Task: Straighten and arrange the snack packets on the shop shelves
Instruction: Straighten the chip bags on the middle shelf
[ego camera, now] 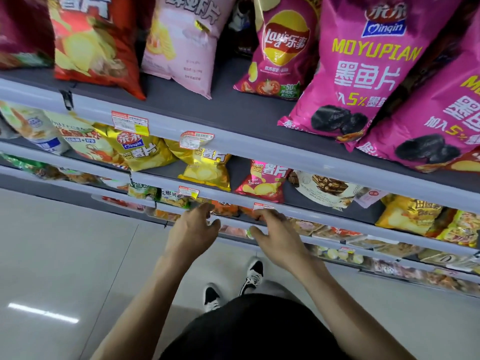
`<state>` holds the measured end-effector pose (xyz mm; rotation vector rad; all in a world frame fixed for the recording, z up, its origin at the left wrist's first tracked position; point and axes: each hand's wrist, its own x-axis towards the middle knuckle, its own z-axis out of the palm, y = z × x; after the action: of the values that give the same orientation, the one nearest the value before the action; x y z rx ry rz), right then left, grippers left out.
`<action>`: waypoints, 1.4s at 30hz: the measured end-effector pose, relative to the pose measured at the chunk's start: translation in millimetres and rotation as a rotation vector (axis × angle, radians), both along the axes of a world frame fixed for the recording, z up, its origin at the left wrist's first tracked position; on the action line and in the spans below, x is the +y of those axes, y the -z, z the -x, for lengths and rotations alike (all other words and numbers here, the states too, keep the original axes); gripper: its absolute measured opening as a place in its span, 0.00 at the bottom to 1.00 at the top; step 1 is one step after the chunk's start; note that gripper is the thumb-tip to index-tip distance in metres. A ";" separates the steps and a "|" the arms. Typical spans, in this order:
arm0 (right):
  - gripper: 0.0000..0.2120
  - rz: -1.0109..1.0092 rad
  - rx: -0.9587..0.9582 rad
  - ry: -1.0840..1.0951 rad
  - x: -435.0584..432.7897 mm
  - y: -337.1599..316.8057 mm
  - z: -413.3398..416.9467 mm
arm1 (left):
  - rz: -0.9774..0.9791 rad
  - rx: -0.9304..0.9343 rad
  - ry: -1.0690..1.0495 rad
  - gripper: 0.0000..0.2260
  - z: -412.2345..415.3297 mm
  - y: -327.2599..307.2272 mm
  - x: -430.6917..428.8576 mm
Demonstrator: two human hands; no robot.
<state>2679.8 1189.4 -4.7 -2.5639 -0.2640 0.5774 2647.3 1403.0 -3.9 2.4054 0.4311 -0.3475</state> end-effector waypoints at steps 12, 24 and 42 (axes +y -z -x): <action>0.17 -0.048 -0.172 -0.502 107.3 -57.6 -12.9 | -0.165 -0.042 -0.385 0.18 55.0 -45.6 45.0; 0.16 -0.283 -0.353 -0.801 202.9 -109.6 -50.9 | -0.292 -0.066 -0.751 0.18 68.9 -111.0 90.5; 0.16 -0.281 -0.592 -0.361 283.7 -165.9 -78.4 | -0.276 -0.433 -0.399 0.21 -11.8 -147.5 249.9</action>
<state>2758.3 1473.1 161.2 -2.3581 -0.9498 -0.1182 2659.1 1652.9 143.6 2.4848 0.7737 0.4267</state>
